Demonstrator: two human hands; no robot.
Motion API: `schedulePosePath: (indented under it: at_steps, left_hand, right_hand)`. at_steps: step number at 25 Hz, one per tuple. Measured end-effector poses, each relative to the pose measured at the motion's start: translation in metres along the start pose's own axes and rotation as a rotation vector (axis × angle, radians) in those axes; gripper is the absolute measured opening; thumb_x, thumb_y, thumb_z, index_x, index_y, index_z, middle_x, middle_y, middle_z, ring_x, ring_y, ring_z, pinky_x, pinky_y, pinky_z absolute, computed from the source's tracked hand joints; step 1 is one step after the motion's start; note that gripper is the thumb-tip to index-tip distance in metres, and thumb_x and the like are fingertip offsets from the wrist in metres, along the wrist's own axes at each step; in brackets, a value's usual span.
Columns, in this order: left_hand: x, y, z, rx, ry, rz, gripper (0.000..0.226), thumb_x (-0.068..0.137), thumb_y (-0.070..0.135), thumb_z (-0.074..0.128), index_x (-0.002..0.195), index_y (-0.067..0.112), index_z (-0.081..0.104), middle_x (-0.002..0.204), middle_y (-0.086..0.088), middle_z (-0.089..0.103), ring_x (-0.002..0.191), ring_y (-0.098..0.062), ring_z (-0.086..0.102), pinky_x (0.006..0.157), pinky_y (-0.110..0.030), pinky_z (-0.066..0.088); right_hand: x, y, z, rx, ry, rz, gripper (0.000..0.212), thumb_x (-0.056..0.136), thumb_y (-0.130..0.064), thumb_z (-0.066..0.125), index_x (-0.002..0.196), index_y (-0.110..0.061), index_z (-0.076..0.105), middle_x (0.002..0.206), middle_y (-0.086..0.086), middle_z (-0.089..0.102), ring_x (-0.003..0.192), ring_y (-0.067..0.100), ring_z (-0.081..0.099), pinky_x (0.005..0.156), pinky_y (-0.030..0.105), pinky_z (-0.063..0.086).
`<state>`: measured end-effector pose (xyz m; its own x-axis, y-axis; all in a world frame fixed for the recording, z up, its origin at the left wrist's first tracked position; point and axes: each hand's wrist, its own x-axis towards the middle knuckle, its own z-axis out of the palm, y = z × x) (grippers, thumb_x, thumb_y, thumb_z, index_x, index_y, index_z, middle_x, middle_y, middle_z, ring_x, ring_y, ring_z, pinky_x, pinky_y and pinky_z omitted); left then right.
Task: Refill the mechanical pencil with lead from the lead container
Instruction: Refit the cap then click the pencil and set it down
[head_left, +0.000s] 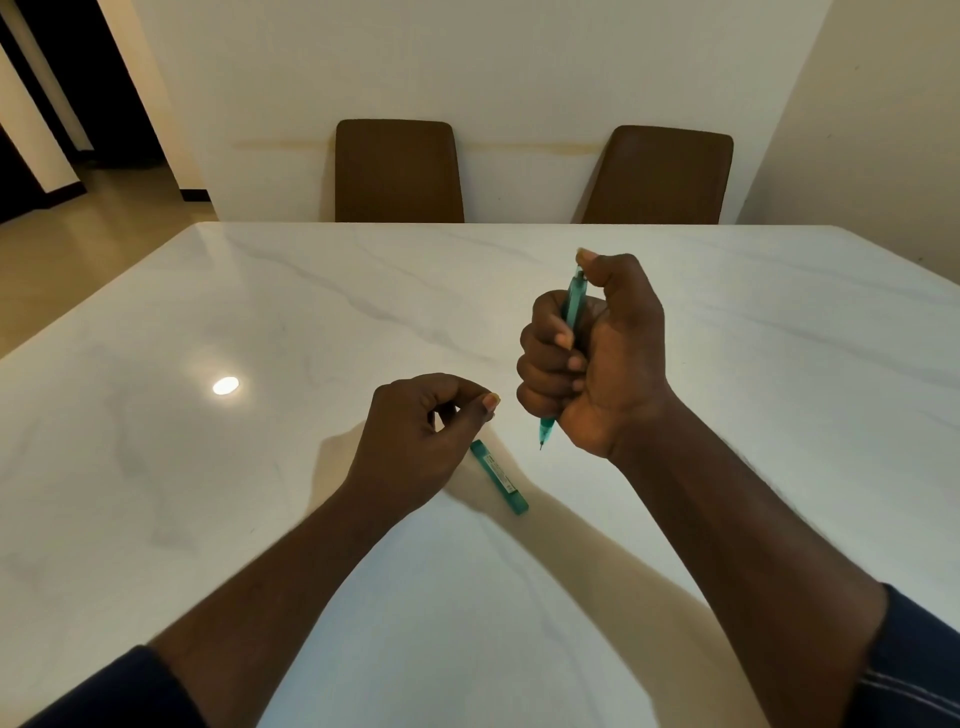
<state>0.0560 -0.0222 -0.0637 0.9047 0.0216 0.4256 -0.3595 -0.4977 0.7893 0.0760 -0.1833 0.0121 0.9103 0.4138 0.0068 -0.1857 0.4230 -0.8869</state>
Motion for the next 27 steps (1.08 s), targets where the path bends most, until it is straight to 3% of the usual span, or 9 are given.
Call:
schedulePosePath:
  at_steps: [15,18,20,24,27]
  left_hand:
    - [0.0,0.0,0.001,0.001,-0.005,-0.019,0.023,0.084,0.041,0.058,0.081,0.025,0.075,0.079,0.009,0.075,0.073,-0.02,0.058,0.058,-0.04,0.049]
    - [0.0,0.001,0.001,0.012,-0.005,-0.024,0.024,0.083,0.042,0.059,0.083,0.025,0.075,0.078,0.013,0.074,0.075,-0.017,0.059,0.056,-0.035,0.048]
    - [0.0,0.0,0.001,0.039,-0.011,-0.037,0.024,0.082,0.045,0.059,0.081,0.026,0.074,0.076,0.015,0.072,0.071,-0.013,0.059,0.051,-0.023,0.043]
    - [-0.002,-0.007,-0.002,0.238,-0.112,-0.099,0.041,0.073,0.065,0.056,0.089,0.03,0.069,0.084,0.014,0.068,0.076,-0.009,0.059,0.065,-0.025,0.05]
    - [-0.003,-0.007,-0.004,0.33,-0.23,-0.13,0.054,0.062,0.075,0.053,0.097,0.034,0.06,0.091,0.016,0.058,0.087,-0.009,0.054,0.078,-0.029,0.05]
  right_hand:
    - [-0.002,-0.004,-0.005,0.073,0.06,0.008,0.059,0.088,-0.058,0.035,0.051,-0.012,0.037,0.039,-0.003,0.026,0.042,0.011,0.01,0.047,0.023,0.011]
    - [-0.001,-0.003,-0.006,0.048,0.064,0.012,0.058,0.088,-0.055,0.036,0.052,-0.011,0.036,0.041,-0.002,0.024,0.045,0.012,0.008,0.048,0.023,0.011]
    - [0.0,-0.003,-0.008,0.048,0.069,0.028,0.06,0.088,-0.059,0.037,0.053,-0.011,0.038,0.041,-0.002,0.026,0.043,0.011,0.01,0.047,0.023,0.012]
    - [0.003,0.001,-0.013,0.074,0.062,0.089,0.068,0.084,-0.073,0.036,0.057,-0.011,0.041,0.042,-0.002,0.027,0.046,0.011,0.011,0.049,0.025,0.012]
    - [0.006,0.004,-0.021,0.257,0.035,0.148,0.067,0.084,-0.073,0.036,0.059,-0.012,0.047,0.045,-0.002,0.03,0.045,0.009,0.014,0.048,0.023,0.015]
